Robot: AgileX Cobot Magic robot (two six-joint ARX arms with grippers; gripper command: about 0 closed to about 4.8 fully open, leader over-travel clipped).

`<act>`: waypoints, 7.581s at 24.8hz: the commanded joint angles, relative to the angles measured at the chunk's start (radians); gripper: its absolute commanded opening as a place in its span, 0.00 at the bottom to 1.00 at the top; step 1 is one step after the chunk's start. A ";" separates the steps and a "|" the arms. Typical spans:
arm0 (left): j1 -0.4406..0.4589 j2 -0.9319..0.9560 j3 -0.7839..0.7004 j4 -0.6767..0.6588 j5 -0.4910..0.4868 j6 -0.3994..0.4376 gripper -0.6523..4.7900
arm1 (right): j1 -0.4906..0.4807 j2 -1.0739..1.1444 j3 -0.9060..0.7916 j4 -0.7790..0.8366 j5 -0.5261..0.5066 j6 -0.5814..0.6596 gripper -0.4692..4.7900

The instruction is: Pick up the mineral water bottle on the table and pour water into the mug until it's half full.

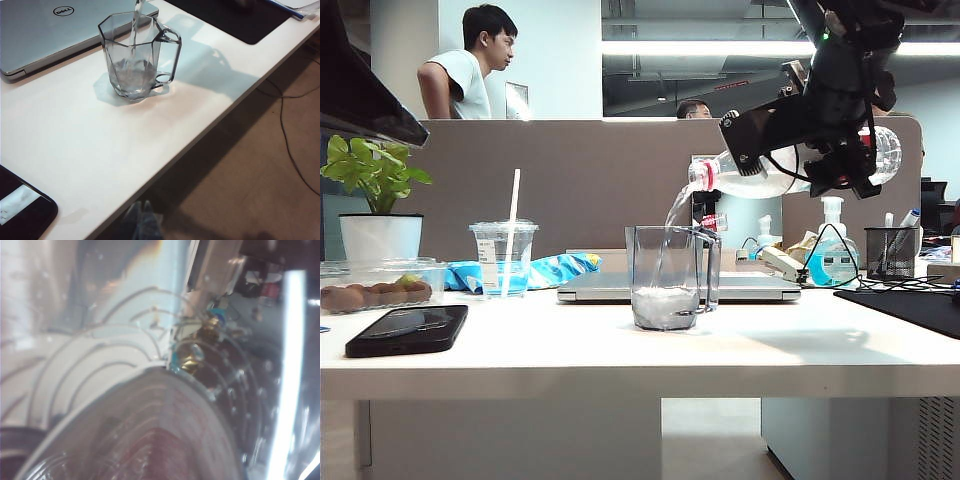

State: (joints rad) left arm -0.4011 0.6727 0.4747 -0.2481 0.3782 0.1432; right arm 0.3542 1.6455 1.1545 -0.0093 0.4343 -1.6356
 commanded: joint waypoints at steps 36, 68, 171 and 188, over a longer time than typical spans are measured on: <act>0.001 -0.002 0.005 -0.006 0.003 0.006 0.11 | 0.024 -0.008 0.007 0.037 -0.053 0.249 0.57; 0.001 -0.002 0.005 0.003 0.027 0.003 0.11 | -0.072 0.217 -0.431 1.200 -0.415 1.587 0.57; 0.001 -0.664 0.021 -0.175 -0.647 0.003 0.11 | -0.306 -1.561 -1.154 0.084 -0.411 1.583 0.08; 0.001 -0.665 0.021 -0.184 -0.647 0.002 0.11 | -0.305 -1.645 -1.154 -0.020 -0.410 1.583 0.08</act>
State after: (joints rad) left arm -0.4011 0.0074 0.4946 -0.4389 -0.2661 0.1425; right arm 0.0479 0.0010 0.0086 -0.0433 0.0223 -0.0528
